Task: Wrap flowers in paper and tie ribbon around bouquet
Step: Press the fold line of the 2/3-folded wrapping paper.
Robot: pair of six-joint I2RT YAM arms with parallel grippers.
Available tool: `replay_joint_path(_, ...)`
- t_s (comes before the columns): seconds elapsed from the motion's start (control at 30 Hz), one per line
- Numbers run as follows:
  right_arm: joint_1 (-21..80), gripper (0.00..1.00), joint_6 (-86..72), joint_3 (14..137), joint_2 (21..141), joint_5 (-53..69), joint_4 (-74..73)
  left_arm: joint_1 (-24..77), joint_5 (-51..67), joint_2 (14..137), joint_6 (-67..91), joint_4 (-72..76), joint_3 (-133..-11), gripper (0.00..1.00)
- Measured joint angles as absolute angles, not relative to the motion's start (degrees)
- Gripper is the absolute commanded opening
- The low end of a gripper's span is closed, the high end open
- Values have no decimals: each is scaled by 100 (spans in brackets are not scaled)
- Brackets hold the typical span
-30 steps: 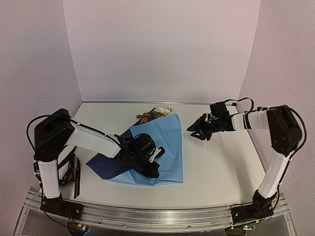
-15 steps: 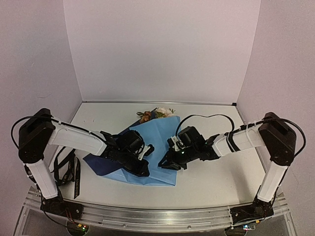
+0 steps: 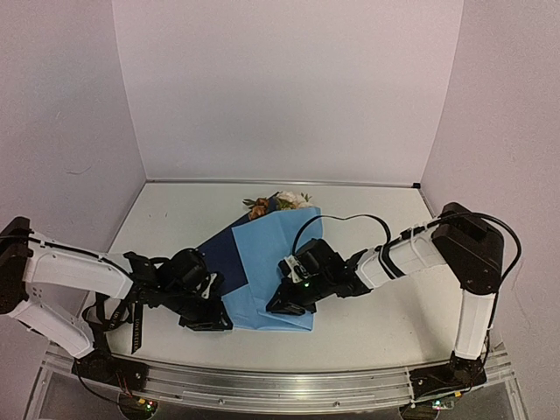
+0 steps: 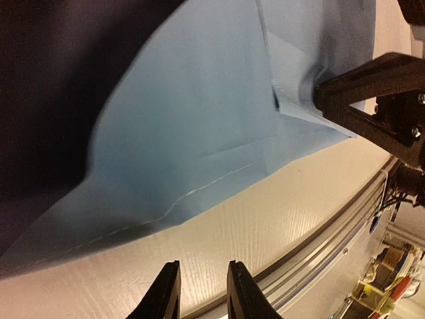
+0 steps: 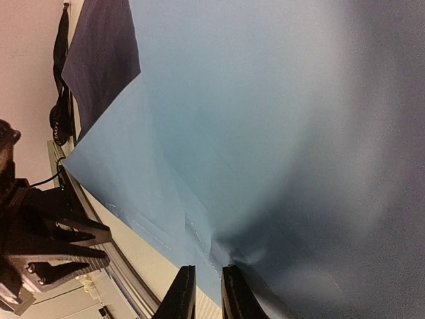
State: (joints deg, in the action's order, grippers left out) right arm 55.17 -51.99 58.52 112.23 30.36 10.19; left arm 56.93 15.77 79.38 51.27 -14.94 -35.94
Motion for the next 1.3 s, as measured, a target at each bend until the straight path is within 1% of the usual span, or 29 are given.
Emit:
replay_joint_path(0.13,5577,14,-5207,5852,11260,3016,1062,5693,1393,7418,5823,-1460,-3115,28)
replay_joint_path(0.3,5646,13,-5216,5852,11371,2943,1109,5693,1205,7278,6113,-983,-3183,28)
replay_joint_path(0.5,5697,13,-5259,5848,11412,2740,1300,5693,1202,7808,6043,-77,-3478,24)
replay_joint_path(0.63,5799,13,-5309,5789,11415,2412,1470,5694,1275,8241,5999,446,-3341,25)
replay_joint_path(0.8,5981,13,-5373,5653,11415,1865,1726,5695,1162,8341,5979,742,-2958,27)
replay_joint_path(1.03,6043,13,-5469,5641,11465,1615,1896,5693,605,8131,6071,716,-2516,28)
replay_joint_path(1.3,6045,13,-5498,5655,11522,1616,2018,5649,-218,7408,6738,63,-2157,30)
